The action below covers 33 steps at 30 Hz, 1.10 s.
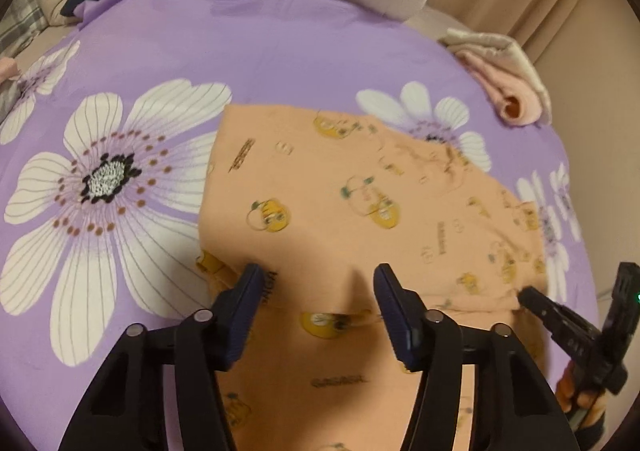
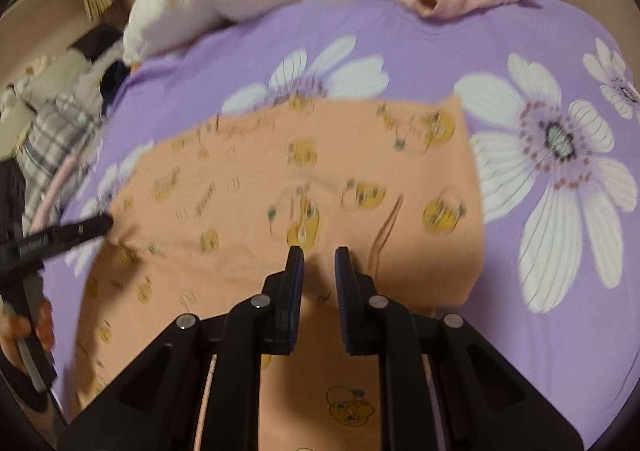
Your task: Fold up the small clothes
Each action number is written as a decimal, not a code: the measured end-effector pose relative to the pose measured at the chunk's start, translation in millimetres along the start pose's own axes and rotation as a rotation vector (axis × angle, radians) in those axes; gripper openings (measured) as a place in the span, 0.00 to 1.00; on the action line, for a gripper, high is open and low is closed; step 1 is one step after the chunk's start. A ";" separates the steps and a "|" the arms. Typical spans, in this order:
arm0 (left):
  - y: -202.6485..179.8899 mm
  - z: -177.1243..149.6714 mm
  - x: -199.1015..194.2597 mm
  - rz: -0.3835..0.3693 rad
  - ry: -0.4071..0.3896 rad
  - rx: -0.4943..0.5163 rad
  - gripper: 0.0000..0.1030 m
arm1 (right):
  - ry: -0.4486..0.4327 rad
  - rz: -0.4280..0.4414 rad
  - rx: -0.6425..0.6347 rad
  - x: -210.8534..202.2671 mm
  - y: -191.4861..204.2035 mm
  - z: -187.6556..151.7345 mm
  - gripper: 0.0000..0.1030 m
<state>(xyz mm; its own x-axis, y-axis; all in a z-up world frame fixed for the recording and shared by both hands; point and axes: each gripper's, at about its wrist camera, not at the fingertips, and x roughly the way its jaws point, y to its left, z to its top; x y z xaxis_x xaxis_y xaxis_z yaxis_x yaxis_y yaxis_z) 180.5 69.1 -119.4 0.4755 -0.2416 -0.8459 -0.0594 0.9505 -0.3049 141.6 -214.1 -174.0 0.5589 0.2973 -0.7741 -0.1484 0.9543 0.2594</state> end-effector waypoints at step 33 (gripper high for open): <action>75.4 -120.2 -84.9 -0.264 0.068 -0.232 0.71 | 0.018 0.118 0.244 -98.9 -59.8 -119.5 0.48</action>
<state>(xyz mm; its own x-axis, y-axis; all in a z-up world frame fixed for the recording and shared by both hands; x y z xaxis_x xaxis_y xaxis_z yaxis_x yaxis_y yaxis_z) 30.1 137.8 -123.2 0.4416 -0.4926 -0.7499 -0.1436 0.7862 -0.6010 -2.4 -297.0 -181.9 0.5344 0.4089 -0.7397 -0.0095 0.8781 0.4785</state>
